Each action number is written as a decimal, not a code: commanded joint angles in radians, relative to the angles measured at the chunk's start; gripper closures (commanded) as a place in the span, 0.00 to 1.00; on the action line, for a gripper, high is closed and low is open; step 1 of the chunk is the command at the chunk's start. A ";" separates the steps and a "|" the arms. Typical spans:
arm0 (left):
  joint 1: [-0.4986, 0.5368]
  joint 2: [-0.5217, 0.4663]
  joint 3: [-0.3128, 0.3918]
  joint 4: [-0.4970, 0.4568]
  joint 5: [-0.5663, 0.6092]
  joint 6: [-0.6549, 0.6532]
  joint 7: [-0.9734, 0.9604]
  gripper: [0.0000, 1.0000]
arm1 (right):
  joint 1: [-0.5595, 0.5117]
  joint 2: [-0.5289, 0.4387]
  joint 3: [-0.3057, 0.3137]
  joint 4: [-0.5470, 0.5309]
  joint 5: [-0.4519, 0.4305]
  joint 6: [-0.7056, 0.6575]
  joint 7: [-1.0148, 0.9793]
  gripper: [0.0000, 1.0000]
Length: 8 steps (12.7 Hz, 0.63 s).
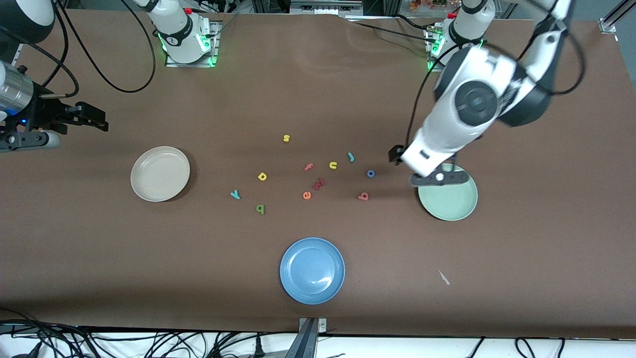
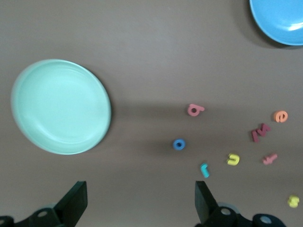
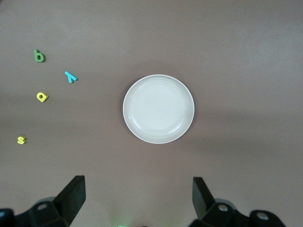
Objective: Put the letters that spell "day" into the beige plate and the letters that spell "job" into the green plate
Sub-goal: 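Grasp the blue o with the left gripper while the right gripper reaches the cyan y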
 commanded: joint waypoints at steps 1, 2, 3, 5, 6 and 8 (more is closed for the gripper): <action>-0.052 0.108 0.012 0.025 -0.028 0.084 -0.081 0.02 | 0.048 0.023 0.005 0.011 0.001 -0.017 0.017 0.00; -0.055 0.139 0.012 0.025 -0.027 0.117 -0.077 0.20 | 0.072 0.035 0.004 0.011 0.007 -0.017 0.017 0.00; -0.068 0.171 0.012 0.024 -0.027 0.146 -0.077 0.30 | 0.088 0.052 0.005 0.010 0.008 -0.014 0.019 0.00; -0.099 0.223 0.013 0.016 -0.021 0.181 -0.075 0.37 | 0.123 0.089 0.005 0.010 0.040 0.026 0.019 0.00; -0.104 0.231 0.013 0.001 -0.013 0.181 -0.077 0.37 | 0.144 0.107 0.005 0.002 0.059 0.067 0.019 0.00; -0.104 0.246 0.013 -0.043 -0.012 0.239 -0.068 0.37 | 0.181 0.141 0.005 -0.001 0.060 0.133 0.048 0.00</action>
